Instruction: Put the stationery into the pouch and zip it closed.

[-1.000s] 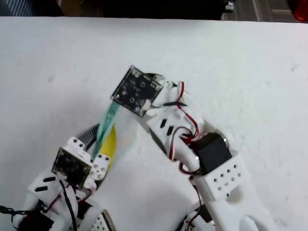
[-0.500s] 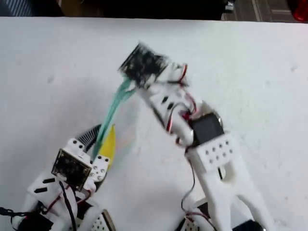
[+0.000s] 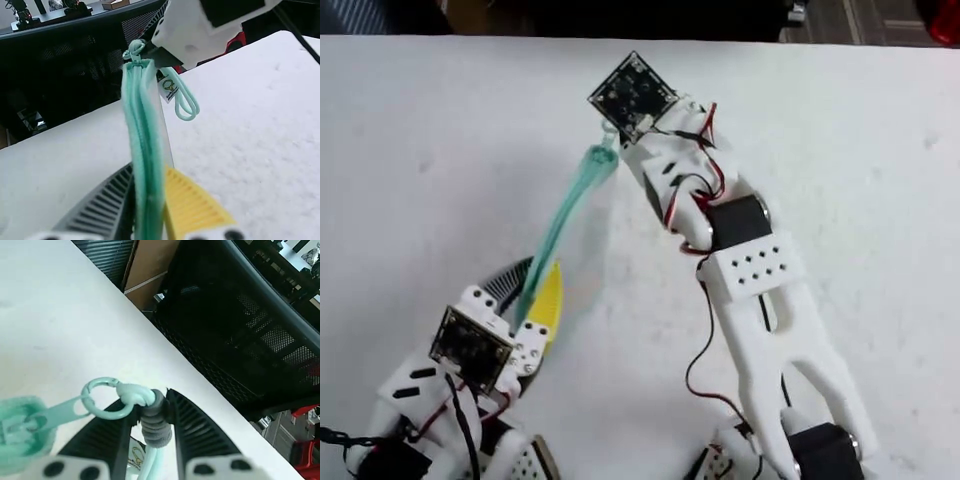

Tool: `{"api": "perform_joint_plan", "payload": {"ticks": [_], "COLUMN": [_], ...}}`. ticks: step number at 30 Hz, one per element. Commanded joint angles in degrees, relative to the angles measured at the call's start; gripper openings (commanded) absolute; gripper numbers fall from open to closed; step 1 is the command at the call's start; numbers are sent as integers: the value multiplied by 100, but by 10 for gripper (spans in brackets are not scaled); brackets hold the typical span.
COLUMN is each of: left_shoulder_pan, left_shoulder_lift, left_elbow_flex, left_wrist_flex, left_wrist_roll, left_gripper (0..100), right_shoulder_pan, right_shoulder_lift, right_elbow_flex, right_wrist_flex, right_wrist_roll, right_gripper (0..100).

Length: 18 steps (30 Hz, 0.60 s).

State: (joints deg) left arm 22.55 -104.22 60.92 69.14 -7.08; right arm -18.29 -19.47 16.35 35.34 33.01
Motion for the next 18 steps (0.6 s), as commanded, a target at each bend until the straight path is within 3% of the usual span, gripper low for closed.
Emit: {"api": "perform_joint_plan", "payload": {"ticks": [1,18], "left_shoulder_pan": [119,101], "left_shoulder_lift": [-57,-57], "left_elbow_flex": [-281,-281], "left_wrist_flex": [141,132], "left_wrist_roll": [-44,-44], "left_gripper": [20,20], "right_shoulder_pan": [716,1024], "right_shoulder_lift": [145,910], "right_elbow_flex": [-264,-949], "right_wrist_flex": [-268,57], "right_wrist_roll": [26,18], "right_gripper": [16,16]}}
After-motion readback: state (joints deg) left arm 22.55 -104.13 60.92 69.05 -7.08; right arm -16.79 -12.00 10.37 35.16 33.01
